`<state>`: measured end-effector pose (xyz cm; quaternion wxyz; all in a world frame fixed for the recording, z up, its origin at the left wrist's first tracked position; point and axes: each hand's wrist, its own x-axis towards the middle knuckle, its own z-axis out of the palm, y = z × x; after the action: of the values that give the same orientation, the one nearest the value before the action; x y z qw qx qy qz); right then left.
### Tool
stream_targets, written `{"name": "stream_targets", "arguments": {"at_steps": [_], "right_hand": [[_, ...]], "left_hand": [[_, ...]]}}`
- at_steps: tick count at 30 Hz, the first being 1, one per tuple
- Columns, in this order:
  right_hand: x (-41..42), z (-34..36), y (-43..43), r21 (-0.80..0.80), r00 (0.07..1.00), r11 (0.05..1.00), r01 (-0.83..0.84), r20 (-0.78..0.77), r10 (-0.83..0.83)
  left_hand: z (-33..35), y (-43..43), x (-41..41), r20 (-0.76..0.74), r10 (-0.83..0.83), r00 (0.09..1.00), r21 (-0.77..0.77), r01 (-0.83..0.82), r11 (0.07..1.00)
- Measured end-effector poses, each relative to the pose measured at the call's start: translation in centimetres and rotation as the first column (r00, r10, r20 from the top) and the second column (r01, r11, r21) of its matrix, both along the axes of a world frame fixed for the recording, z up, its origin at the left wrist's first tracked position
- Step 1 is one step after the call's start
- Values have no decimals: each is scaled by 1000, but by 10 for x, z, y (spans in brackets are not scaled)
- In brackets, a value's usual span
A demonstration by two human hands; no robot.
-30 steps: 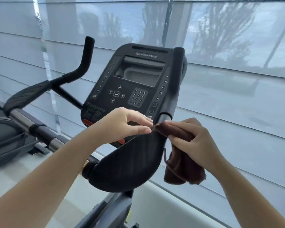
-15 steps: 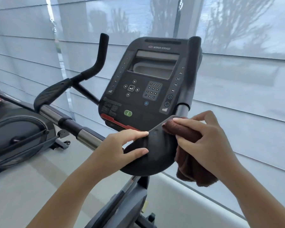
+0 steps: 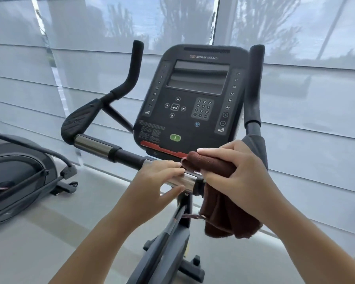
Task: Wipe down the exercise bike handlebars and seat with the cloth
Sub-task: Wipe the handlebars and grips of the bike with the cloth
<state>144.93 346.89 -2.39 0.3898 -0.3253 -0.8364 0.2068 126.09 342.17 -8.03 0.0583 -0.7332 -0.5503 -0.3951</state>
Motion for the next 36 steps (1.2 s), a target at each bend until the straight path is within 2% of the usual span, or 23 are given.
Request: {"name": "stream_targets", "arguments": {"at_steps": [5,7,9,11,13,16,18,20,22,24,28,31,36], "right_hand": [[-54,4,-3,61,984,982,181,-13,-180],[-71,3,-5,79,968,966,245,25,-248],[-87,-2,-8,90,926,939,333,160,-343],[-101,-8,-10,149,825,892,427,340,-452],[-107,-12,-12,171,750,871,461,449,-485],[-99,-11,-7,96,708,919,382,609,-358],[-86,-8,0,141,665,954,264,690,-286],[-74,-5,4,210,674,972,105,704,-225],[-68,-4,4,213,713,976,-35,690,-125],[-62,-6,2,199,700,975,-102,710,-72],[-52,-8,2,175,629,984,-37,769,-114],[-70,-13,3,312,600,950,19,756,-261],[-107,-25,-5,401,667,910,108,650,-365]], "left_hand": [[-6,5,-44,3,60,998,23,-60,998],[-9,11,-58,13,88,996,28,-88,996],[-14,16,-69,2,127,992,36,-127,991],[-19,21,-76,-8,151,989,43,-150,988],[-23,25,-79,4,150,989,51,-150,987],[-26,28,-83,5,127,992,77,-127,989],[-26,28,-85,10,105,994,96,-106,990],[-26,29,-87,15,91,996,112,-92,989],[-26,30,-88,16,85,996,118,-87,989],[-26,31,-89,8,82,997,118,-82,990],[-29,33,-92,-3,80,997,118,-79,990],[-30,34,-92,-3,90,996,126,-89,988],[-30,34,-96,-27,75,997,126,-71,990]]}}
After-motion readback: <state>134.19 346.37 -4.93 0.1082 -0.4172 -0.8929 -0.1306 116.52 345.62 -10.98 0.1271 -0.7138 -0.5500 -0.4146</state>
